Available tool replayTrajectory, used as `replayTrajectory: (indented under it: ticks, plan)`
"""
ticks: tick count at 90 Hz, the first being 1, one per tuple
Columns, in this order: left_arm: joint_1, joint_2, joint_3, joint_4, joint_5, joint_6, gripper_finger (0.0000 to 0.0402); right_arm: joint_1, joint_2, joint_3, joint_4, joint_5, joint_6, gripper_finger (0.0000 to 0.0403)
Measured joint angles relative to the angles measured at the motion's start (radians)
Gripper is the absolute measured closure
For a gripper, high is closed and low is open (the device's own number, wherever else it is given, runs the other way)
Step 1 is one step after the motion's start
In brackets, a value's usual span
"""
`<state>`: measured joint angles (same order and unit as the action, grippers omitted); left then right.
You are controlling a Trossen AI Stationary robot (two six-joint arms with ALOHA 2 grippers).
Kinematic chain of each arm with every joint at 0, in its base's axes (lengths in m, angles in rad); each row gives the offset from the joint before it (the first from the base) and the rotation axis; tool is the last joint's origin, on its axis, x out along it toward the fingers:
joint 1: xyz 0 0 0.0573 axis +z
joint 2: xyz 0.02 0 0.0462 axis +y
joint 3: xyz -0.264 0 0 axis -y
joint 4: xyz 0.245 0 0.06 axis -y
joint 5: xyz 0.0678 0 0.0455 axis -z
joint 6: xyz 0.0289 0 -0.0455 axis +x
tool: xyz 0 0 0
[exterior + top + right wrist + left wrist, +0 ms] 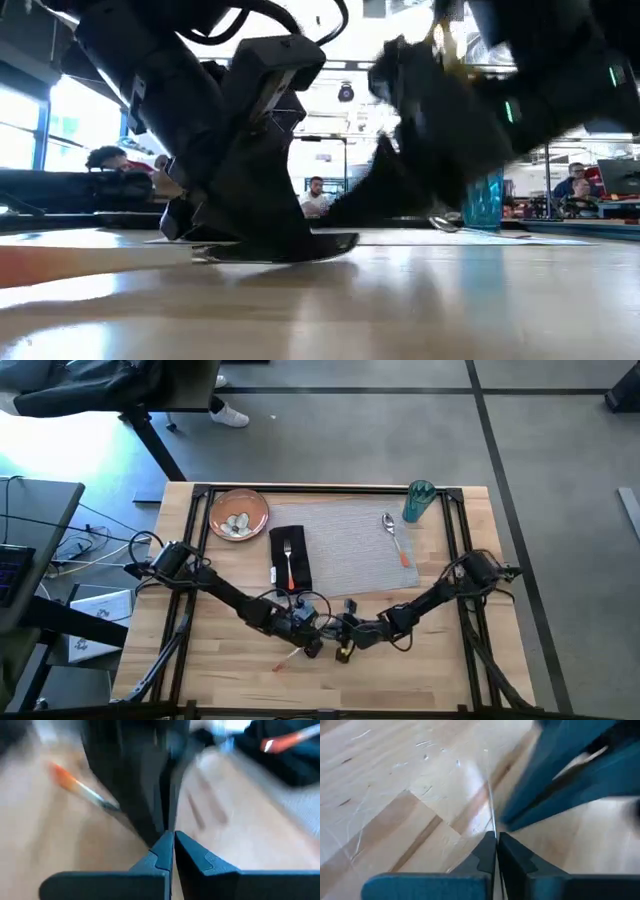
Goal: Set table place
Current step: Put the orange table knife on the gray table mat beside the orange spoon
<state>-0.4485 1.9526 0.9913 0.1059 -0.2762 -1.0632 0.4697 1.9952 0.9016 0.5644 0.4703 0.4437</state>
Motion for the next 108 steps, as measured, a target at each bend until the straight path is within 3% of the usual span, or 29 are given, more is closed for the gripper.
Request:
replayTrajectory:
  ticks: [26,48,71,91,98,108]
  plan:
    - [-0.032,-0.101,0.001,0.018,-0.085,0.16,0.0401,0.094,-0.35,0.0,-0.353,-0.012,0.144,0.0403]
    - [-0.047,-0.235,0.001,0.051,-0.1,0.325,0.0401,0.178,-0.531,0.0,-0.431,-0.012,0.178,0.0403]
    - [-0.021,-0.34,0.002,0.055,-0.114,0.484,0.0401,0.177,-0.506,0.0,-0.507,-0.007,0.254,0.0391]
    - [0.021,-0.364,0.002,0.076,-0.068,0.589,0.0401,0.083,-0.385,0.0,-0.552,-0.026,0.17,0.0305]
    - [0.041,-0.364,0.002,0.108,-0.019,0.624,0.0401,0.034,-0.351,0.0,-0.504,-0.085,0.105,0.0274]
    - [0.066,-0.364,0.002,0.167,0.09,0.677,0.0401,-0.029,-0.31,0.0,-0.351,-0.269,-0.014,0.0244]
